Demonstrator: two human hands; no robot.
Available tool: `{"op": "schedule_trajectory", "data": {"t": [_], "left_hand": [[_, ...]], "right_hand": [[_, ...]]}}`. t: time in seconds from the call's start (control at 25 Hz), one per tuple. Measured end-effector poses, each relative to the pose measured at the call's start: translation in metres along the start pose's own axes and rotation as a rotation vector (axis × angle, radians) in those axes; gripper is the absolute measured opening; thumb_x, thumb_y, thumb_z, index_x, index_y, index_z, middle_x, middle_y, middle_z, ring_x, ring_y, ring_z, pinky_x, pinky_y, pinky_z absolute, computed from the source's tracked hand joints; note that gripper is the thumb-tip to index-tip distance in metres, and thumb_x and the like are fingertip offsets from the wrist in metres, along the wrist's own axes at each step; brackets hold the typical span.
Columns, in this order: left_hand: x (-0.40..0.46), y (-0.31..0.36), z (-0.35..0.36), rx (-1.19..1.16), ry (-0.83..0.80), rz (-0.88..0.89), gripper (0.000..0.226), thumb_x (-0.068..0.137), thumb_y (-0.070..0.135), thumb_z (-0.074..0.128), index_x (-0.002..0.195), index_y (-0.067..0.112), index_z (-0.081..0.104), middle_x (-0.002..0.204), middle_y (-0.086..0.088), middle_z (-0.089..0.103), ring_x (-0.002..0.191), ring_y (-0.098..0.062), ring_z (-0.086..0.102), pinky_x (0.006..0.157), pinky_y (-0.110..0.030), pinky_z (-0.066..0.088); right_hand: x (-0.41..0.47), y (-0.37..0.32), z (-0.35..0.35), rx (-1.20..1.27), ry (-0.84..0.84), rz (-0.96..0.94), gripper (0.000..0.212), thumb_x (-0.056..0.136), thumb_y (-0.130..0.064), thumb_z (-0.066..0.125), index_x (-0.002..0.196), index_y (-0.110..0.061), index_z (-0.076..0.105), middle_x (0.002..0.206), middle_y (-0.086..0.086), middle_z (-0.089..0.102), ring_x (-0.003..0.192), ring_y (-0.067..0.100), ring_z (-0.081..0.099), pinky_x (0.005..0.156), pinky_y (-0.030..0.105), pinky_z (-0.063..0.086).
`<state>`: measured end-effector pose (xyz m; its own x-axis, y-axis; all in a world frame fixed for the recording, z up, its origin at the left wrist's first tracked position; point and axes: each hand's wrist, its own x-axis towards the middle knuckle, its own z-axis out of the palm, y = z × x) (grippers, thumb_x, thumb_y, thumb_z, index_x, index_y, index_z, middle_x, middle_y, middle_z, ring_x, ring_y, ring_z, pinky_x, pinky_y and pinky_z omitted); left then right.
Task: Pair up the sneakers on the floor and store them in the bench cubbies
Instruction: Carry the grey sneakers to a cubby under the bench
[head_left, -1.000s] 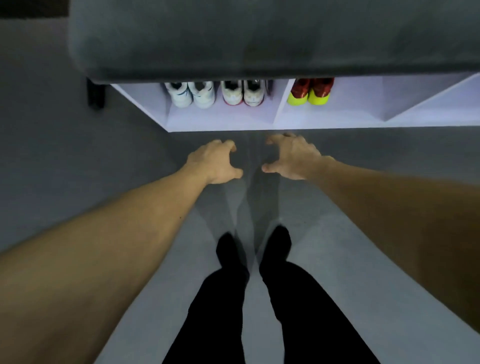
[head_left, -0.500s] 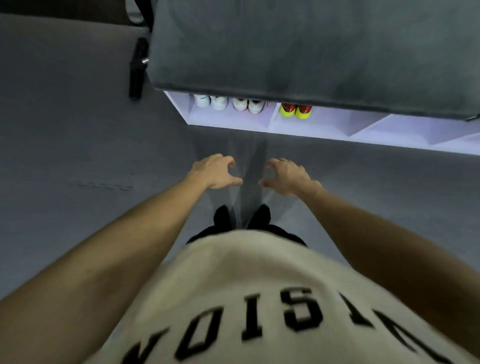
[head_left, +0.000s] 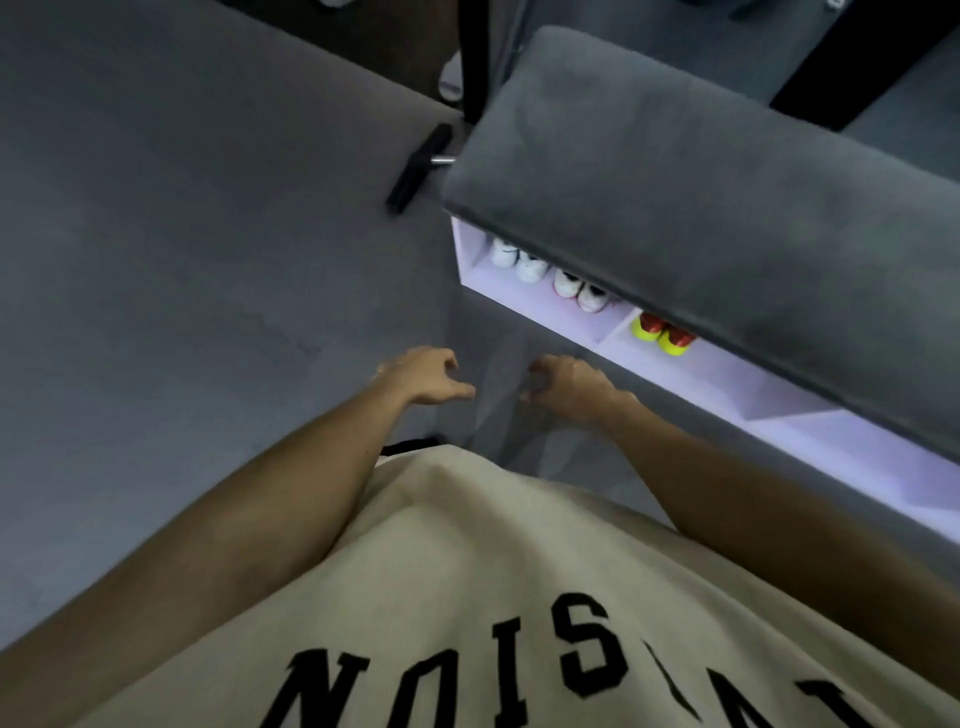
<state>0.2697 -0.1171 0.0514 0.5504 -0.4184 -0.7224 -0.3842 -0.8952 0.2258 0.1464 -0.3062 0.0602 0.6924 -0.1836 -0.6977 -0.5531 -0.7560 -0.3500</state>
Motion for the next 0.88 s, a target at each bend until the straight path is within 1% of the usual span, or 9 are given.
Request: {"op": "schedule_trajectory", "data": {"t": [0.12, 0.28, 0.44, 0.64, 0.88], "left_hand": [[0.002, -0.042, -0.006, -0.096, -0.013, -0.077, 0.066, 0.074, 0.065, 0.065, 0.127, 0.026, 0.055, 0.137, -0.004, 0.053, 0.122, -0.027, 0.051, 0.102, -0.045, 0.042], [0.013, -0.122, -0.036, -0.203, -0.006, -0.184, 0.070, 0.074, 0.064, 0.065, 0.132, 0.028, 0.050, 0.139, -0.005, 0.050, 0.122, -0.028, 0.051, 0.102, -0.045, 0.043], [0.025, -0.210, -0.092, -0.230, 0.056, -0.196, 0.070, 0.078, 0.063, 0.063, 0.136, 0.027, 0.048, 0.143, -0.005, 0.048, 0.127, -0.028, 0.048, 0.104, -0.043, 0.041], [0.053, -0.318, -0.164, -0.272, 0.026, -0.235, 0.072, 0.075, 0.066, 0.063, 0.134, 0.027, 0.048, 0.141, -0.006, 0.049, 0.125, -0.028, 0.049, 0.103, -0.043, 0.042], [0.109, -0.388, -0.234, -0.352, -0.016, -0.214, 0.071, 0.080, 0.058, 0.065, 0.137, 0.021, 0.046, 0.143, -0.007, 0.045, 0.128, -0.027, 0.047, 0.103, -0.038, 0.041]], "right_hand": [[0.028, -0.040, -0.008, -0.076, -0.040, -0.064, 0.057, 0.083, -0.047, 0.064, 0.134, -0.026, 0.048, 0.140, 0.006, 0.051, 0.128, 0.029, 0.048, 0.108, 0.047, 0.037], [0.081, -0.118, -0.014, -0.114, -0.075, -0.140, 0.057, 0.083, -0.049, 0.063, 0.133, -0.026, 0.050, 0.140, 0.006, 0.052, 0.127, 0.029, 0.050, 0.107, 0.047, 0.037], [0.144, -0.209, -0.016, -0.104, -0.083, -0.149, 0.057, 0.083, -0.049, 0.064, 0.133, -0.026, 0.050, 0.140, 0.004, 0.053, 0.126, 0.027, 0.051, 0.108, 0.047, 0.038], [0.210, -0.325, -0.026, -0.085, -0.102, -0.124, 0.055, 0.083, -0.047, 0.063, 0.130, -0.024, 0.050, 0.136, 0.006, 0.055, 0.121, 0.029, 0.053, 0.105, 0.046, 0.040], [0.292, -0.406, -0.057, -0.079, -0.089, -0.107, 0.051, 0.081, -0.047, 0.065, 0.125, -0.023, 0.054, 0.133, 0.005, 0.058, 0.121, 0.028, 0.054, 0.103, 0.043, 0.042]]}}
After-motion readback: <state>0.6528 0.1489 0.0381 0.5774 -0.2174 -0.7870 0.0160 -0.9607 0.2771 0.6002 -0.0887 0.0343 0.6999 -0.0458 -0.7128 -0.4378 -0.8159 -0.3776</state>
